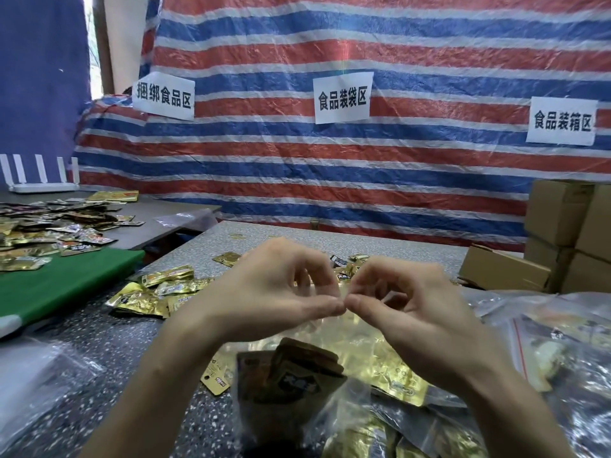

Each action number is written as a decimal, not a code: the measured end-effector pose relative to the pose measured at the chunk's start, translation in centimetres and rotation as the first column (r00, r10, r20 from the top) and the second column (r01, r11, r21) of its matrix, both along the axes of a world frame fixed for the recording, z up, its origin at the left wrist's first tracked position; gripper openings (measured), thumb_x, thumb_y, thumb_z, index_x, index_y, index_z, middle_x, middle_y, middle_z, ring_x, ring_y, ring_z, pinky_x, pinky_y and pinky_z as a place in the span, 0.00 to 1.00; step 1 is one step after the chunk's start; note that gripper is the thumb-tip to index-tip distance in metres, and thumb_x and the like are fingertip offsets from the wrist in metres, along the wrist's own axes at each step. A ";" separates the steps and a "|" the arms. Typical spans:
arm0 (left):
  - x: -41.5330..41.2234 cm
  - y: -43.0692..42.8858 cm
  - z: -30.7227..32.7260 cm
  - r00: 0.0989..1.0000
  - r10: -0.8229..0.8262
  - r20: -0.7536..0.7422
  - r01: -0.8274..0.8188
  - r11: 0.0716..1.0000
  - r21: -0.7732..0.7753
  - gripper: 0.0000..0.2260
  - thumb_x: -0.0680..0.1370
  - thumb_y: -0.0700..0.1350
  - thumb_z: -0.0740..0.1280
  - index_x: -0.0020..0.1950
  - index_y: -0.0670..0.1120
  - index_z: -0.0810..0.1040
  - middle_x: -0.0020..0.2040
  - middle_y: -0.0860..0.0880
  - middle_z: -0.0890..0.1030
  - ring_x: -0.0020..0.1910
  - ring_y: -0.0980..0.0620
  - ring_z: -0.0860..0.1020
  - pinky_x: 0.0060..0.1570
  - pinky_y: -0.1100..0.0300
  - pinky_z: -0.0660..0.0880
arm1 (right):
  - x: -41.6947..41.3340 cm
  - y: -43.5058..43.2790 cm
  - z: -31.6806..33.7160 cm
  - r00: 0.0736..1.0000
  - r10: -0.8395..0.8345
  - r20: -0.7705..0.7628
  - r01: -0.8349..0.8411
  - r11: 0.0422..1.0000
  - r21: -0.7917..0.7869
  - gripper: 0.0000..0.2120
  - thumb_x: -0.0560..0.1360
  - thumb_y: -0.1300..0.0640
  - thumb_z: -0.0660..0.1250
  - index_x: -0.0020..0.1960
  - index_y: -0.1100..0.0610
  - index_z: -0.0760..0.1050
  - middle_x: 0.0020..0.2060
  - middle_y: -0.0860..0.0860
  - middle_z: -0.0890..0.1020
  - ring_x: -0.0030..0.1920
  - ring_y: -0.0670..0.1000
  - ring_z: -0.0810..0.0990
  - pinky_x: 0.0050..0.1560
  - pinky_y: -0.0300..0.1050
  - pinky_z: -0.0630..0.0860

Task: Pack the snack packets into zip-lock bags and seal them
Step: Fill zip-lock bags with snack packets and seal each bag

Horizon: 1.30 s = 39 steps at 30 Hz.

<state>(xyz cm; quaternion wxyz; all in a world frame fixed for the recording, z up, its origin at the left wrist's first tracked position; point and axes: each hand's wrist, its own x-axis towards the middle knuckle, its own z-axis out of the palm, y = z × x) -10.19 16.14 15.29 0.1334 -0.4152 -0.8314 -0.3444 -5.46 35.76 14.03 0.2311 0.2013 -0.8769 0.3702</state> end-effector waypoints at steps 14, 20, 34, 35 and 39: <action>-0.1 -0.7 0.2 1.000 0.009 0.012 -0.009 1.000 0.019 0.04 0.73 0.50 0.76 0.39 0.51 0.85 0.34 0.56 0.81 0.34 0.56 0.76 0.34 0.56 0.73 | -0.2 0.2 -0.3 0.998 -0.043 0.040 0.044 0.999 -0.018 0.06 0.75 0.54 0.72 0.40 0.47 0.80 0.39 0.40 0.82 0.41 0.42 0.79 0.38 0.38 0.76; -0.2 -2.6 0.5 0.998 0.064 0.027 -0.063 0.998 -0.030 0.05 0.75 0.44 0.74 0.40 0.53 0.83 0.37 0.57 0.82 0.39 0.55 0.78 0.38 0.63 0.72 | -0.2 -0.1 -0.5 0.994 -0.092 0.056 0.093 0.996 -0.013 0.03 0.74 0.52 0.70 0.41 0.47 0.78 0.39 0.39 0.81 0.38 0.42 0.77 0.39 0.42 0.73; 0.0 -2.3 0.3 1.000 0.016 0.014 -0.014 0.992 -0.128 0.05 0.75 0.54 0.73 0.44 0.54 0.82 0.39 0.56 0.82 0.40 0.56 0.79 0.39 0.57 0.75 | 0.3 -1.3 -0.2 0.991 -0.132 0.034 0.130 0.990 0.046 0.08 0.68 0.44 0.65 0.42 0.46 0.77 0.39 0.40 0.82 0.41 0.42 0.80 0.45 0.54 0.78; -0.1 -2.3 0.2 0.999 0.041 -0.001 -0.041 0.989 -0.140 0.05 0.75 0.54 0.72 0.43 0.55 0.82 0.38 0.57 0.81 0.39 0.57 0.78 0.39 0.59 0.74 | 0.3 -1.3 -0.2 0.990 -0.136 0.038 0.134 0.990 0.043 0.08 0.68 0.44 0.65 0.42 0.46 0.78 0.38 0.40 0.82 0.41 0.42 0.79 0.45 0.54 0.78; -0.1 -2.1 0.2 0.993 0.105 -0.044 -0.111 0.980 -0.167 0.08 0.77 0.53 0.70 0.39 0.57 0.77 0.37 0.58 0.79 0.39 0.58 0.76 0.38 0.59 0.71 | 0.6 -1.4 -0.1 0.990 -0.128 0.054 0.126 0.991 0.037 0.10 0.68 0.42 0.65 0.43 0.46 0.79 0.40 0.41 0.83 0.41 0.43 0.81 0.44 0.52 0.79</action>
